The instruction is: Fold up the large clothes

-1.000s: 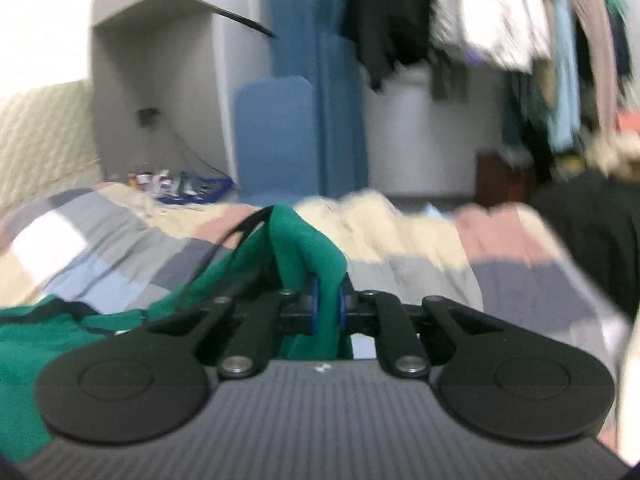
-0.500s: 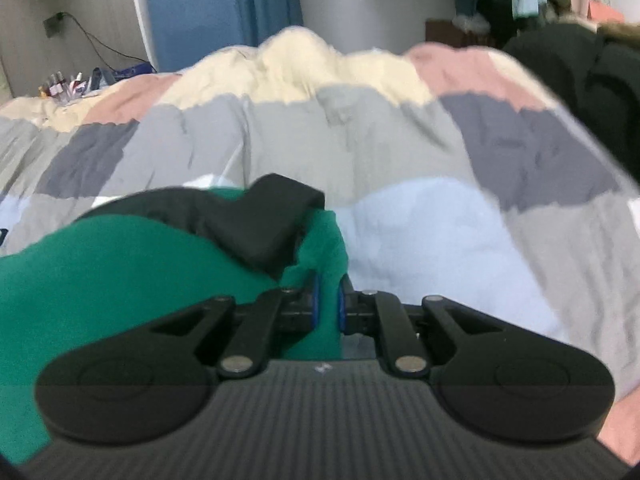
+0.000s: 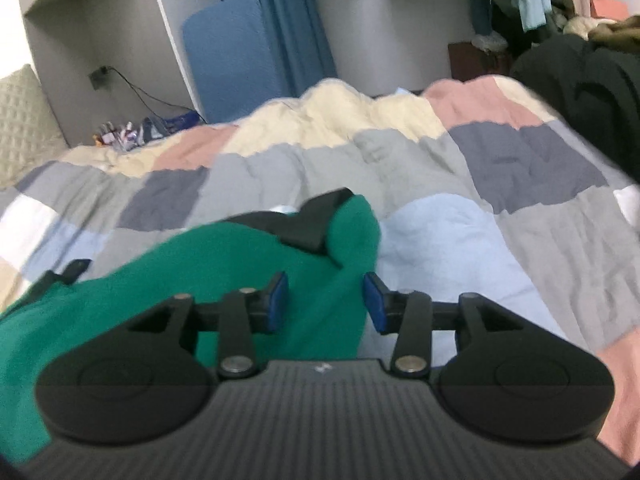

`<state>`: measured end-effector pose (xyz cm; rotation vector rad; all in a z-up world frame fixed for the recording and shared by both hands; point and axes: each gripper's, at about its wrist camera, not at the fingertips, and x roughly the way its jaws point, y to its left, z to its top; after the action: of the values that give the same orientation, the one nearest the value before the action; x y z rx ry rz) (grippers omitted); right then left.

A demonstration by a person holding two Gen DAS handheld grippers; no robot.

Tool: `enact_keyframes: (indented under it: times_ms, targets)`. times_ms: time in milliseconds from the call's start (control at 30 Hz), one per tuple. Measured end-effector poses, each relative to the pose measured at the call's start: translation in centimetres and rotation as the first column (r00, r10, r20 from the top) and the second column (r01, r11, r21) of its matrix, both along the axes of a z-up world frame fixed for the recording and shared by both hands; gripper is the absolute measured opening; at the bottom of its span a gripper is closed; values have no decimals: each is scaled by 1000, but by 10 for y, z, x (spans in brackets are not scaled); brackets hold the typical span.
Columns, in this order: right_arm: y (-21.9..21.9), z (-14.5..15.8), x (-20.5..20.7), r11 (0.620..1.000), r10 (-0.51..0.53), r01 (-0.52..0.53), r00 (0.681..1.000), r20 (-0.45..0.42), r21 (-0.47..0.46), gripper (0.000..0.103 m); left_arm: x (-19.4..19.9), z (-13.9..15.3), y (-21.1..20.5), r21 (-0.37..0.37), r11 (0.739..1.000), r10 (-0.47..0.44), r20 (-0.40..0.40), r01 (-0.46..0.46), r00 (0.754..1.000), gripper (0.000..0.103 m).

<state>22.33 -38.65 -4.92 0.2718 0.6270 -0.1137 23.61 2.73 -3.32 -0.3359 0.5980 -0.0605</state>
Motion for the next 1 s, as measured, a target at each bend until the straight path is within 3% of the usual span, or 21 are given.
enact_keyframes:
  times_ms: [167, 367, 500, 600, 733, 867, 1000]
  targets:
    - [36, 35, -33, 1000, 29, -28, 996, 87, -8, 44, -31, 20, -10, 75, 997, 5, 75, -11, 997, 46]
    - [92, 48, -68, 985, 167, -160, 979, 118, -61, 44, -54, 34, -23, 60, 998, -42, 116, 35, 992, 47]
    - [123, 36, -80, 970, 240, -237, 967, 90, -47, 44, -56, 28, -45, 70, 994, -91, 121, 83, 988, 47]
    - [140, 24, -74, 956, 287, -282, 956, 56, -75, 44, -46, 12, -59, 95, 988, -126, 78, 119, 989, 47]
    - [147, 5, -59, 956, 286, -286, 958, -7, -68, 44, -38, -9, -71, 159, 978, -141, 45, 132, 989, 47]
    - [151, -21, -46, 955, 289, -294, 951, -113, -37, 44, -23, -26, -70, 136, 978, -155, -19, 156, 988, 47]
    - [161, -34, -41, 950, 294, -305, 946, -136, -69, 43, -13, -43, -72, 143, 975, -161, -64, 168, 985, 48]
